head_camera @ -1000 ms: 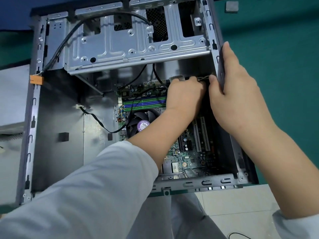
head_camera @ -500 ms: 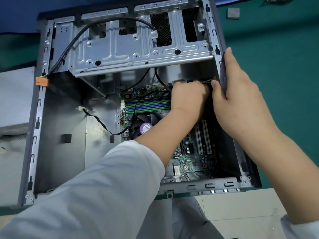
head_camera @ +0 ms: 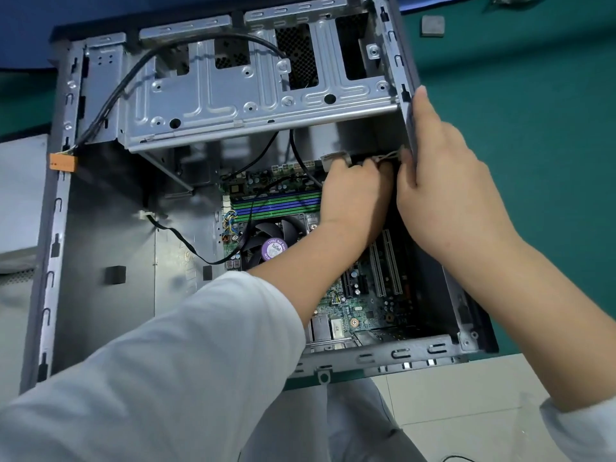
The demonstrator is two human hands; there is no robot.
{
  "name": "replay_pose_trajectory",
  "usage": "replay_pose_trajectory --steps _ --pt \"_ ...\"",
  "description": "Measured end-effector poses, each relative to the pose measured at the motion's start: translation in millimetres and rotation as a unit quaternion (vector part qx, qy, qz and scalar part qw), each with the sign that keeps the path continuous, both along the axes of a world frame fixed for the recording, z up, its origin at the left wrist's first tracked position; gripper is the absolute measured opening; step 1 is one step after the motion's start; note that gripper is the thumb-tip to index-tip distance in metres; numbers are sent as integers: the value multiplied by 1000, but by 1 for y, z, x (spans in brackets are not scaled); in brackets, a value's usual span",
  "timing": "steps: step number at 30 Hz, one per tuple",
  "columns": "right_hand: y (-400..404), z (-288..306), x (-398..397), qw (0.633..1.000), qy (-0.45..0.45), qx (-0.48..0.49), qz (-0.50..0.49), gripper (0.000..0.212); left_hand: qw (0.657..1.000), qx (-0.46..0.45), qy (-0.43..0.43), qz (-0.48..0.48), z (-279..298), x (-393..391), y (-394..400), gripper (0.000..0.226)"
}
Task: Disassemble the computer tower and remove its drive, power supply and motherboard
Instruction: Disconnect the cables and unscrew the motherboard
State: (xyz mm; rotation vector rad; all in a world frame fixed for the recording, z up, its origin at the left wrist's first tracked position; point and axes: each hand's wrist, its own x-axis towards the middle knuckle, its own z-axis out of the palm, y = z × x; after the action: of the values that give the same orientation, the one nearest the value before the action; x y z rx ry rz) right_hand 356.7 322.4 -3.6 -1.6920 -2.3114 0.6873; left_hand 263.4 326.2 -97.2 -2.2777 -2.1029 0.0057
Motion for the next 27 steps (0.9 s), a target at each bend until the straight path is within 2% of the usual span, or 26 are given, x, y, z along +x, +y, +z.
replay_pose_trajectory --steps 5,8,11,13,16,17,21,27 --pt "0 1 0 1000 -9 1 3 64 997 10 -76 25 9 -2 2 20" --pt "0 0 0 1000 1 0 -3 62 995 -3 -86 41 12 -6 8 19" --pt "-1 0 0 1000 2 -4 -2 62 993 -9 -102 66 12 -9 9 39" --pt "0 0 -1 1000 2 -2 0 63 993 0 -98 65 11 -10 8 39" --pt "-1 -1 -1 1000 1 3 -4 62 995 3 -78 56 8 -11 4 11" --pt "-2 -1 -2 1000 0 5 -4 62 997 -4 -62 54 6 -11 3 10" --pt "-3 0 -2 1000 -4 7 -4 62 994 -57 -53 75 2 -12 4 26" --pt "-3 0 -4 1000 -22 6 -7 63 995 -61 -70 48 6 -13 5 27"
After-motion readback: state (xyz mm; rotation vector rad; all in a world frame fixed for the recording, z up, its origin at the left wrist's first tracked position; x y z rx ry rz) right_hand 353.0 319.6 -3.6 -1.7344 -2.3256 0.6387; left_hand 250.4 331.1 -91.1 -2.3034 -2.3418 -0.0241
